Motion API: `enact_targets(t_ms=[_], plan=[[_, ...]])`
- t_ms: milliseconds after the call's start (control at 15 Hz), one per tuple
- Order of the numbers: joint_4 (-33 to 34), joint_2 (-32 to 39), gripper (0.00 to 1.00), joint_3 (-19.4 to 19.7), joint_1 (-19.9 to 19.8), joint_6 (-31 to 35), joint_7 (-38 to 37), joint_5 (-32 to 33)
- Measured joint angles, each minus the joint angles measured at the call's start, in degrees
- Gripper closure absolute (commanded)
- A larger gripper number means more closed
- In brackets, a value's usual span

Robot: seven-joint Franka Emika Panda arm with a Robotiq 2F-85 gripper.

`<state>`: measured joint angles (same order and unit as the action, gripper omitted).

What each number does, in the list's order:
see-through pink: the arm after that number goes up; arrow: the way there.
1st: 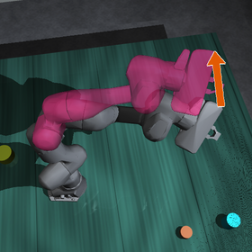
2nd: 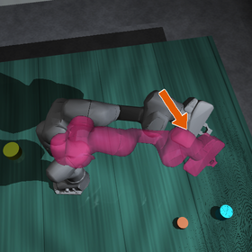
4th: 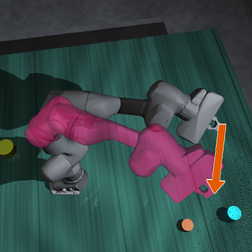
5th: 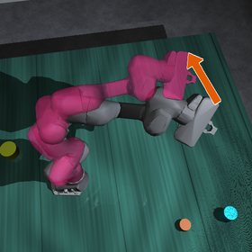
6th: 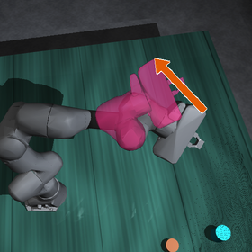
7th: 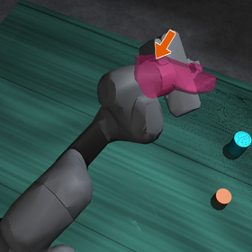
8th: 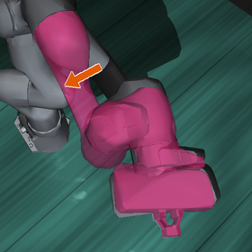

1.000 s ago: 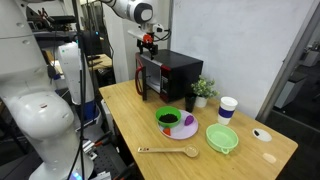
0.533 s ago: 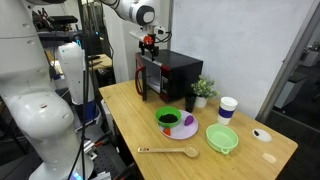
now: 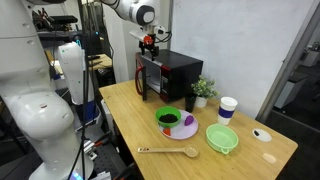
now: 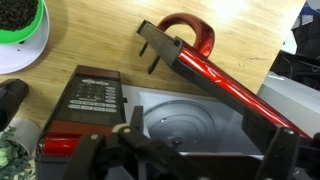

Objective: Move the green bowl and the white plate to the right on the table, then open the microwave door

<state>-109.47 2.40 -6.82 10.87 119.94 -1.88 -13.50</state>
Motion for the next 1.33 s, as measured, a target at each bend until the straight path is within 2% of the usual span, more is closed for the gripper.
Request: enact_targets(t_ms=[333,1333], plan=[[0.0,0.0,0.0,0.0,-0.1,-0.1,-1.1,0.6],[-0.2,3.1,0.0,-2.4,1.6,1.1,-17.1,12.1]])
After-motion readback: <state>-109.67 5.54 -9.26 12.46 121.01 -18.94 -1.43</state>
